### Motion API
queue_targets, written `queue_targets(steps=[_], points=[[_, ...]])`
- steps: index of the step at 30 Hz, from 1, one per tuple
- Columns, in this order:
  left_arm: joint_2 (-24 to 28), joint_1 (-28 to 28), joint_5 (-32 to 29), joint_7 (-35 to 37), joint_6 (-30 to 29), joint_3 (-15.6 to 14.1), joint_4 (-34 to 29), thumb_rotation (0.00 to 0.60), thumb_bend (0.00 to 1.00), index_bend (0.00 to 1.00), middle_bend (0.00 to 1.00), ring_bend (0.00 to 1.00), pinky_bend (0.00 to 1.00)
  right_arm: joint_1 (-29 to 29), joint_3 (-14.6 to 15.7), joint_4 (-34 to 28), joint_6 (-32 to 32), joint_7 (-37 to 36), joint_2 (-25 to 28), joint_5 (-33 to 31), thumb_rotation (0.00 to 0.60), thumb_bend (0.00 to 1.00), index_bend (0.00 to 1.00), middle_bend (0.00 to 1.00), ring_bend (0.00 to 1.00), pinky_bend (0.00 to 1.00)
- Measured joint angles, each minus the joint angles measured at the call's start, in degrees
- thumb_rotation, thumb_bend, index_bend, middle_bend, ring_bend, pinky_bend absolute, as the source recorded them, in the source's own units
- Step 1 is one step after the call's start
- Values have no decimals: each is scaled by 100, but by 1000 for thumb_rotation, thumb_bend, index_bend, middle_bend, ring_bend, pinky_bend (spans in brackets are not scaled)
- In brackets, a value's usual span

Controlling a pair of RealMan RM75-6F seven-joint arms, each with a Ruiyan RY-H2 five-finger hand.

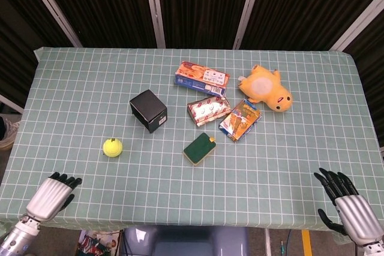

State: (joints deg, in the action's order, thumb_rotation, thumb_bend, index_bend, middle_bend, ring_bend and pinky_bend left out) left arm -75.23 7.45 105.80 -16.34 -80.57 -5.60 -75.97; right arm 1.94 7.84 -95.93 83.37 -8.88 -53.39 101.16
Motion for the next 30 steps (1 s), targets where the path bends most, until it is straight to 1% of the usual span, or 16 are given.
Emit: queue_targets(steps=[2,6,8,11,13,18,25,30], points=[[-130,106,-16,-21,128,32,188,600,289,437,568,543,557,71,-38,22,-109,-134,15,-106,600,428,0,0,0,0],[-369,257,-105,-36,414,79,470,600,288,450,501,482,547,173,-99,80,-250,-315,37,-242,600,428,0,0,0,0],[-486,316,-186,-133,530,122,583,600,288,450,497,473,540,211,-116,109,-305,-403,46,-280,600,428,0,0,0,0],[-629,428,-276,-266,728,177,681,600,311,464,516,474,533,253,-132,146,-377,-534,62,-354,600,428,0,0,0,0],[-709,541,-335,-337,890,219,698,600,330,478,527,477,528,272,-146,167,-407,-593,73,-408,600,428,0,0,0,0],[-803,744,-439,-541,1086,326,674,600,386,502,549,495,527,300,-184,196,-452,-698,95,-521,600,428,0,0,0,0],[-877,1058,-843,-818,1599,548,550,600,390,504,546,496,527,304,-228,238,-490,-754,106,-674,600,428,0,0,0,0],[-918,1230,-976,-959,1807,613,510,600,390,504,545,496,526,316,-257,254,-523,-800,109,-754,600,428,0,0,0,0]])
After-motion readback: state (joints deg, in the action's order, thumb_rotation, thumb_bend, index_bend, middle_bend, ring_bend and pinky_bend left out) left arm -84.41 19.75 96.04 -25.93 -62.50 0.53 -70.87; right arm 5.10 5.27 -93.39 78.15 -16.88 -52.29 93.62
